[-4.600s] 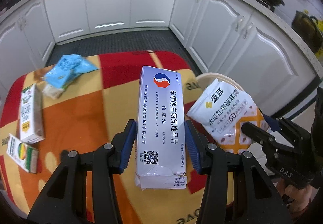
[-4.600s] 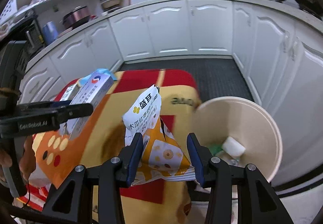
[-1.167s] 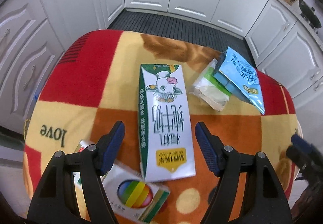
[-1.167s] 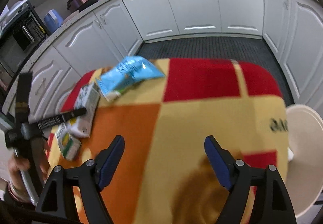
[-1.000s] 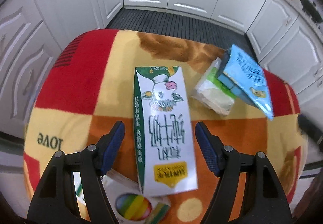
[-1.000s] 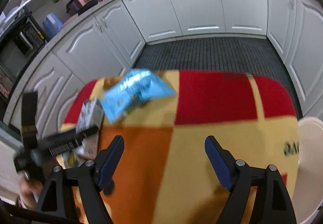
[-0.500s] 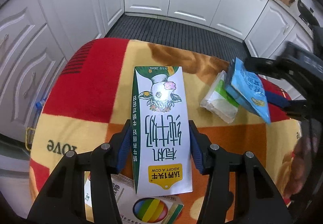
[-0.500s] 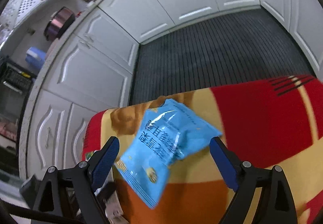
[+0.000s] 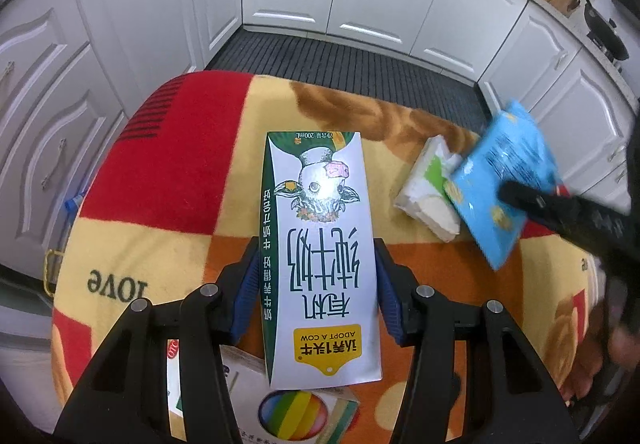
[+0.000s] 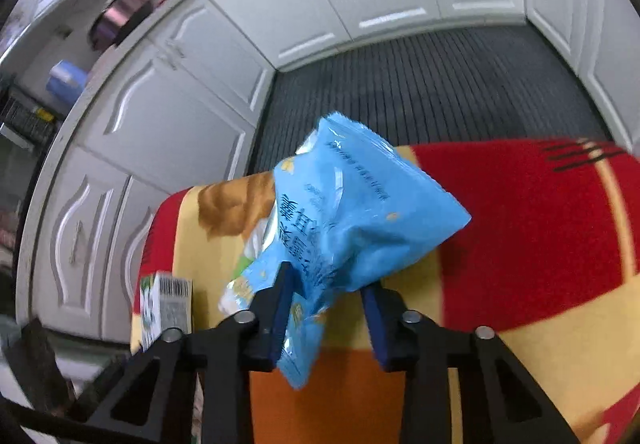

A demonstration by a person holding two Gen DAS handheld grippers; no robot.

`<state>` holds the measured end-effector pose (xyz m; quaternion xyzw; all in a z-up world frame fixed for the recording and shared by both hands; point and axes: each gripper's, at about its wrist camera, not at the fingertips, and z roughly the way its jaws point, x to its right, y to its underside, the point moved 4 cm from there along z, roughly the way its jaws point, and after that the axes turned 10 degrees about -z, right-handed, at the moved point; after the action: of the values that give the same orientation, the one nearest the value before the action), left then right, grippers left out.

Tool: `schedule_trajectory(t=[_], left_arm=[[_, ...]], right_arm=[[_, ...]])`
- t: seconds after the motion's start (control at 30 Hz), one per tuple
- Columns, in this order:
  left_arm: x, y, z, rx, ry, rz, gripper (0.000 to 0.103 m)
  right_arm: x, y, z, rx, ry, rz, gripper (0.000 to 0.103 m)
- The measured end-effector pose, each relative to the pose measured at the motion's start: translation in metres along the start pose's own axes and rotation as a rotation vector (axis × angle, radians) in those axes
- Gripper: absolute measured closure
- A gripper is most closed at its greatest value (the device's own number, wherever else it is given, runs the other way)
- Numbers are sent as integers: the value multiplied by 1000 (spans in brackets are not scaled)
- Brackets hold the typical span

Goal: Collect trash
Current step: 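Grasp the green-and-white milk carton with the left tool while the right tool grasps the blue snack bag, then carry milk carton and blue bag over the bucket and open both tools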

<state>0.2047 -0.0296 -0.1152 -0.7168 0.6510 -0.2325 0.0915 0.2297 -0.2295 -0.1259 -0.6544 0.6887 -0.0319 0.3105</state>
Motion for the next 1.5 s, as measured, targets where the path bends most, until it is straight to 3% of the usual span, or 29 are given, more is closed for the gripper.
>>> schedule_trajectory(t=[0.4,0.7,1.07,1.5], left_arm=[[46,30,-27,-8,96,71,53],[86,71,-38,-35,128,165,53],[135,107,-48,-49,177,249,53],[207,139,-45,-79,226,337,53]], right_arm=[[25,74,-73,21,-2,-129,78],[47,133,-105,-40,-2,-165,78],[65,158,-141,18,16,-137,78],[114,173,-174,69,104,-62,78]])
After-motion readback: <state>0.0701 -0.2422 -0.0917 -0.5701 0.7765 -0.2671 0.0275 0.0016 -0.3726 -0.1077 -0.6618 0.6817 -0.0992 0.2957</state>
